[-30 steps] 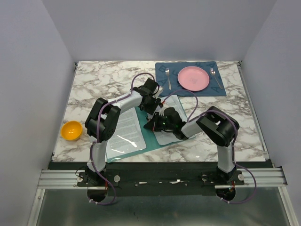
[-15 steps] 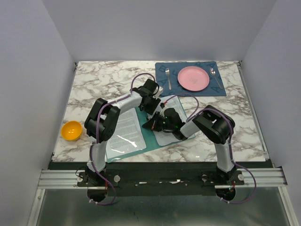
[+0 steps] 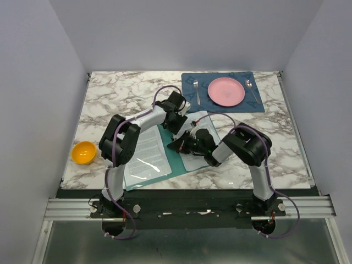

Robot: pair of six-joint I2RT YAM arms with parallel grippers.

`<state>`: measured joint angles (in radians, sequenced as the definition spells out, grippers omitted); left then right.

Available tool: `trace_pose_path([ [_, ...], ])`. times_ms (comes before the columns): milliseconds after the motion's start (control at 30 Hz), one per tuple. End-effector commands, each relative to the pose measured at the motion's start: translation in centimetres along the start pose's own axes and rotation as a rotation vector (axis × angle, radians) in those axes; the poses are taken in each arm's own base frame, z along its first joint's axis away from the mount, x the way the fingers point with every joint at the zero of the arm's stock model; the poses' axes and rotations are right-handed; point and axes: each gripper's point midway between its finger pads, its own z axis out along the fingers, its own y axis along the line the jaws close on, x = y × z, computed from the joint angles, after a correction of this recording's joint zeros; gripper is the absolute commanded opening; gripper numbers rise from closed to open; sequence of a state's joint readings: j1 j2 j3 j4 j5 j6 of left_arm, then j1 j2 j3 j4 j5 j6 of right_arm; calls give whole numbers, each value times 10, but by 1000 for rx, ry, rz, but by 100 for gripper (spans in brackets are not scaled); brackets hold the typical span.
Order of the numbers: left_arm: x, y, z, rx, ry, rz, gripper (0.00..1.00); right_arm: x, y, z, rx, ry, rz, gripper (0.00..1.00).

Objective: Put the files into the folder

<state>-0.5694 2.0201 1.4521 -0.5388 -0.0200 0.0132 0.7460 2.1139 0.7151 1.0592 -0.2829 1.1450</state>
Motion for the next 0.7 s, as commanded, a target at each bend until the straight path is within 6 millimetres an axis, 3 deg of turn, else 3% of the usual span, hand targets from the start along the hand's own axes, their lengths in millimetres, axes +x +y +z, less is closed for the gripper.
trace_pose_path([
  [0, 16, 3, -21, 17, 98, 21, 67, 46, -117, -38, 389, 147, -3, 0],
  [100, -5, 5, -39, 17, 47, 22, 67, 33, -97, -32, 365, 146, -59, 0],
  [133, -10, 6, -43, 15, 35, 21, 67, 22, -80, -26, 333, 127, -83, 0],
  [200, -21, 7, -54, 13, 8, 19, 68, 16, -72, -25, 337, 128, -113, 1],
  [233, -24, 7, -57, 12, -2, 19, 68, 7, -56, -20, 307, 111, -134, 1],
  [433, -38, 8, -75, 9, -35, 9, 68, -13, -16, -13, 242, 96, -201, 19],
  [467, -41, 10, -80, 7, -46, 13, 69, -21, -3, -10, 220, 83, -231, 27],
  [567, -50, 22, -102, -11, -82, 9, 72, -28, 9, -11, 218, 88, -272, 40],
  [667, -54, 45, -126, -38, -121, -28, 77, -39, 26, -13, 223, 79, -320, 44],
])
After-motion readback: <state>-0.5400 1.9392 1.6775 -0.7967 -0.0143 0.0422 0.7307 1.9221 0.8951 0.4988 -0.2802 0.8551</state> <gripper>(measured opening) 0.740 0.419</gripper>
